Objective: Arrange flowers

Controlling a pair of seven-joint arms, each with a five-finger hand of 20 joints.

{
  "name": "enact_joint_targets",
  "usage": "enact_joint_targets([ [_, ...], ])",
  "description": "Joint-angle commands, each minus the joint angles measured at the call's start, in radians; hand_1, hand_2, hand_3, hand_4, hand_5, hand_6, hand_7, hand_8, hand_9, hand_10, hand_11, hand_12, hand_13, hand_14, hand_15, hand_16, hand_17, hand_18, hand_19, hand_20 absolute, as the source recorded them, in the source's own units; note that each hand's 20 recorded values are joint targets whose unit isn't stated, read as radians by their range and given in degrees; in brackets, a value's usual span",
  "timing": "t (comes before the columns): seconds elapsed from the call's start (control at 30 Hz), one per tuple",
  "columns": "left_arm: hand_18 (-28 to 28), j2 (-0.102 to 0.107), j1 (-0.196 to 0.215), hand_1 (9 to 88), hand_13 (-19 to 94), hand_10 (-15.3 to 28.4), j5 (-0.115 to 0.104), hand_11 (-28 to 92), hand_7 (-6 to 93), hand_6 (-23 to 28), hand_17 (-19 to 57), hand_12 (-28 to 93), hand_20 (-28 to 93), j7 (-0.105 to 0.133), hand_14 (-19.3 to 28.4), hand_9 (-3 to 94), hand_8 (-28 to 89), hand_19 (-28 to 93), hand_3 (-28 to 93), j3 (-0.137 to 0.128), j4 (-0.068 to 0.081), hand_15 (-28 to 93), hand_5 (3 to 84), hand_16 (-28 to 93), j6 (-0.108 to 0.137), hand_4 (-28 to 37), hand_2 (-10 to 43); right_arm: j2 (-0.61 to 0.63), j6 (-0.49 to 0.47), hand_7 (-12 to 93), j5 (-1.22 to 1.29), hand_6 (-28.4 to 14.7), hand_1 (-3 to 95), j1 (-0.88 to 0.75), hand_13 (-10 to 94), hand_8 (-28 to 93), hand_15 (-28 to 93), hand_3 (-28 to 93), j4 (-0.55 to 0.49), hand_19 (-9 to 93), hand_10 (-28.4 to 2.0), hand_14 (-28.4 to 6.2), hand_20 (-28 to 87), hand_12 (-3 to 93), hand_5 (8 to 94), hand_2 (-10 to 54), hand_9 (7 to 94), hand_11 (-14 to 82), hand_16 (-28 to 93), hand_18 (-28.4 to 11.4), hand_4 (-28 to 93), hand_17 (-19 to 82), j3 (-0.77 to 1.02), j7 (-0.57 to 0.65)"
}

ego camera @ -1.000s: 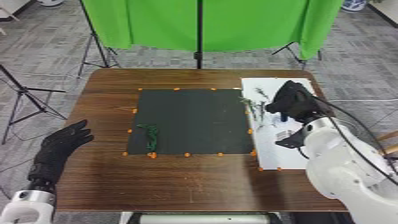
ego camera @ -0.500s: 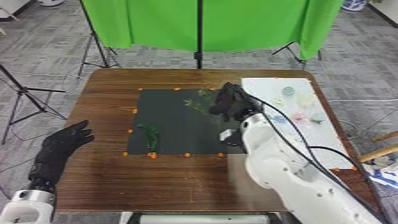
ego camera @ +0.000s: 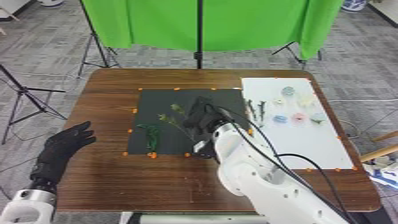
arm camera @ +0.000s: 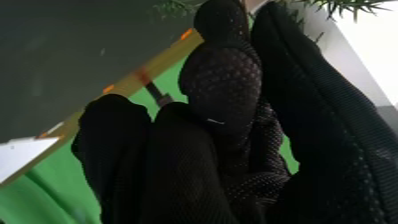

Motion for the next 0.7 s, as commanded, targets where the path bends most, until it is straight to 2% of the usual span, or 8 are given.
enact_joint_targets([
  [0.03,14.3,0.000,0.011,26.0,38,13.9,0.012,17,8.0,5.8,10.3,11,20,-0.025,18.9,44.0,-6,12,67,-0.002,-0.005,21,45.6,1,-0.021,-19.9,-0.7,-0.028,0.031,21,-0.013,-4.1,58.5,0.002,94,18,74,54,0.036,93,-10.3,-0.6,62,27.4,89.7,-9.5,93.7,47.2,36,-13.5,-6,75,-0.028,0.017],
  [0.57,14.5,0.000,0.009,25.9,37,14.0,0.019,16,7.5,6.0,10.0,11,20,-0.041,18.9,43.5,-6,12,66,-0.007,-0.004,20,45.5,1,-0.038,-19.8,-0.7,-0.039,0.041,21,-0.064,-4.1,58.0,-0.015,94,18,74,53,0.071,93,-10.4,-0.7,59,25.7,89.4,-9.5,93.7,46.6,32,-12.8,-6,75,-0.030,0.018],
  [0.7,14.5,0.001,0.004,25.9,37,13.9,0.028,16,7.5,6.1,9.9,11,20,-0.044,18.9,43.4,-6,12,66,-0.006,-0.003,20,45.6,1,-0.046,-19.7,-0.8,-0.038,0.042,21,-0.067,-4.1,58.0,-0.014,94,18,74,53,0.073,93,-10.5,-0.7,59,25.6,89.3,-9.5,93.7,46.6,31,-12.7,-6,75,-0.041,0.020],
])
